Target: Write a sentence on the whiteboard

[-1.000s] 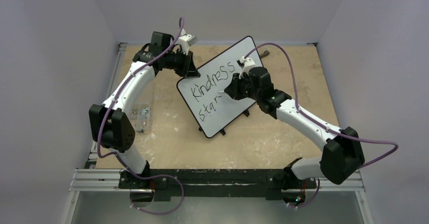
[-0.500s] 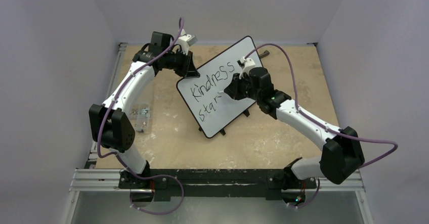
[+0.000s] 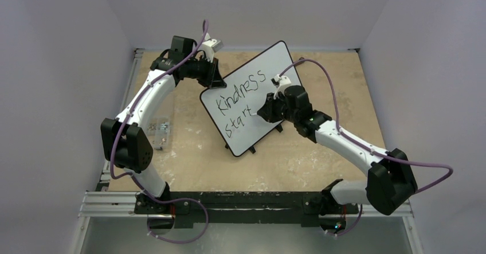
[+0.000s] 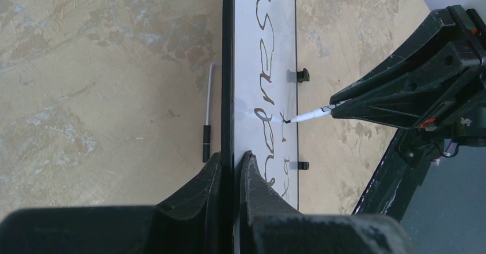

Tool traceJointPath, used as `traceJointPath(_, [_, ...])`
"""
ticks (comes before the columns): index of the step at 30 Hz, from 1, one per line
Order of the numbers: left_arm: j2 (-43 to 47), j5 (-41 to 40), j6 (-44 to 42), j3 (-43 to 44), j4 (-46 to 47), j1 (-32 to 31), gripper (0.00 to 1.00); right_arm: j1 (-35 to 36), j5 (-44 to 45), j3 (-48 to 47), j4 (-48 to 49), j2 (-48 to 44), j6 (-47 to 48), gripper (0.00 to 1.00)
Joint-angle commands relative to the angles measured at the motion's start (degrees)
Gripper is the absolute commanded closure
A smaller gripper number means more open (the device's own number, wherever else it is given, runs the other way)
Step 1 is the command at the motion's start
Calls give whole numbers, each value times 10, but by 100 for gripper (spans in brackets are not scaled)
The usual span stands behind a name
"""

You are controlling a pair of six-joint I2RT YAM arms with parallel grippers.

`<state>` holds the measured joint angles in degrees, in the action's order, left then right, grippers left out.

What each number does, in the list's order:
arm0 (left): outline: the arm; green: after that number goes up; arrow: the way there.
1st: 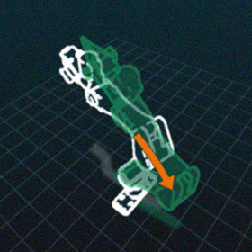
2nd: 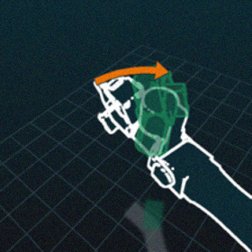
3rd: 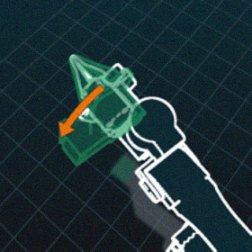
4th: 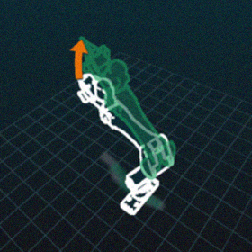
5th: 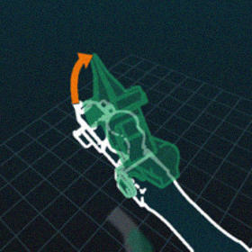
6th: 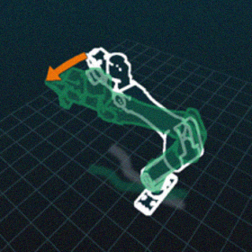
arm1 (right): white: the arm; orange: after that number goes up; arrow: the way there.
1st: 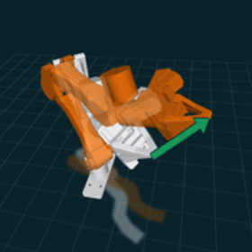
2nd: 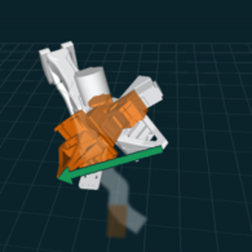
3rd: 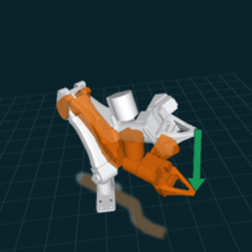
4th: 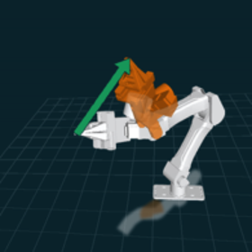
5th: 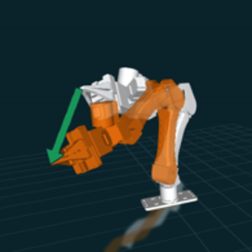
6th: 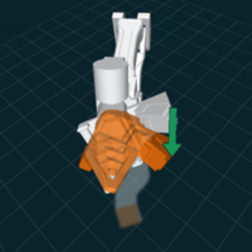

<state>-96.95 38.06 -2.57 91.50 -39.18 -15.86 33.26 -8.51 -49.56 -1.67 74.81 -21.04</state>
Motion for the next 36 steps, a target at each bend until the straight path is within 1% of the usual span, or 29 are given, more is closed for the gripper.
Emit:
traceJointPath(1, [5,-82,-71,-1,-41,-8,100,-1,22,4,3,-10,-1,100])
traceJointPath(9, [6,-81,-71,-1,-41,-8,100,-1,51,-33,-19,-3,13,100])
traceJointPath(19, [8,-82,-72,-2,-40,-8,100,-1,51,-69,-26,9,19,100])
traceJointPath(30, [9,-83,-72,-2,-40,-7,100,-1,64,-68,-56,-53,19,100])
traceJointPath(36, [8,-83,-71,-3,-41,-7,100,-12,67,-48,-35,-69,15,100])
